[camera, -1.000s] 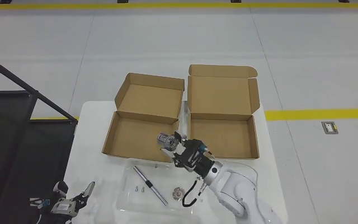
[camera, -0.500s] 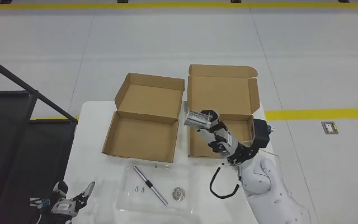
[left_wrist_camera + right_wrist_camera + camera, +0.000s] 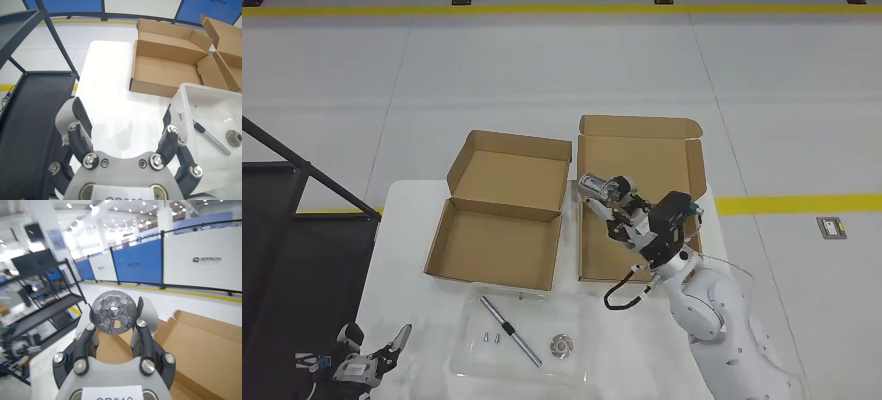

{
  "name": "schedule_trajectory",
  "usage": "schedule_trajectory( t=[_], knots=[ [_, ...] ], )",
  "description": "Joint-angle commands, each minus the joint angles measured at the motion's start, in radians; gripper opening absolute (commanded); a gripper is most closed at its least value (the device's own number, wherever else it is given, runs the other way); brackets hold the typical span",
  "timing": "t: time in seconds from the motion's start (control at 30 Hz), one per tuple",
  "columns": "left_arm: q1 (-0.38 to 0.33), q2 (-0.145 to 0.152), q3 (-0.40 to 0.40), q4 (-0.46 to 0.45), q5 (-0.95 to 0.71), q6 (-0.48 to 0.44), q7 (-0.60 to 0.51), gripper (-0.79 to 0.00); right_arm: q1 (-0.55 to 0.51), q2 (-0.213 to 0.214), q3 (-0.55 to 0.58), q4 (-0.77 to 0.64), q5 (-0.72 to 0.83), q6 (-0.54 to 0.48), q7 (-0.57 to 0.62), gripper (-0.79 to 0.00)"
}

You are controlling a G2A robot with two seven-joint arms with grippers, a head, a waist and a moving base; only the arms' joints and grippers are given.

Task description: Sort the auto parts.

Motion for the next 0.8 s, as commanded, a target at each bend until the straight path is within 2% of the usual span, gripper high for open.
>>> schedule_trajectory(
  t=[0.0,0.1,0.27,0.53,0.7,0.73,0.77],
  knots=[
    [0.000,0.000,0.000,0.000,0.000,0.000,0.000,0.000,0.016,0.003,-0.002,0.034,-0.075,0.059,0.104,-0.785],
    [0.000,0.000,0.000,0.000,0.000,0.000,0.000,0.000,0.044,0.005,-0.012,0.090,-0.149,0.113,0.240,-0.785],
    [0.000,0.000,0.000,0.000,0.000,0.000,0.000,0.000,0.124,-0.007,-0.092,0.258,-0.365,0.304,0.487,-0.785],
    [0.000,0.000,0.000,0.000,0.000,0.000,0.000,0.000,0.258,-0.049,-0.196,0.539,-0.380,0.410,0.544,-0.785],
    [0.000,0.000,0.000,0.000,0.000,0.000,0.000,0.000,0.305,-0.071,-0.219,0.647,-0.341,0.428,0.524,-0.779],
    [0.000,0.000,0.000,0.000,0.000,0.000,0.000,0.000,0.312,-0.074,-0.222,0.662,-0.335,0.430,0.520,-0.409],
    [0.000,0.000,0.000,0.000,0.000,0.000,0.000,0.000,0.318,-0.077,-0.225,0.674,-0.331,0.432,0.517,0.000]
  ],
)
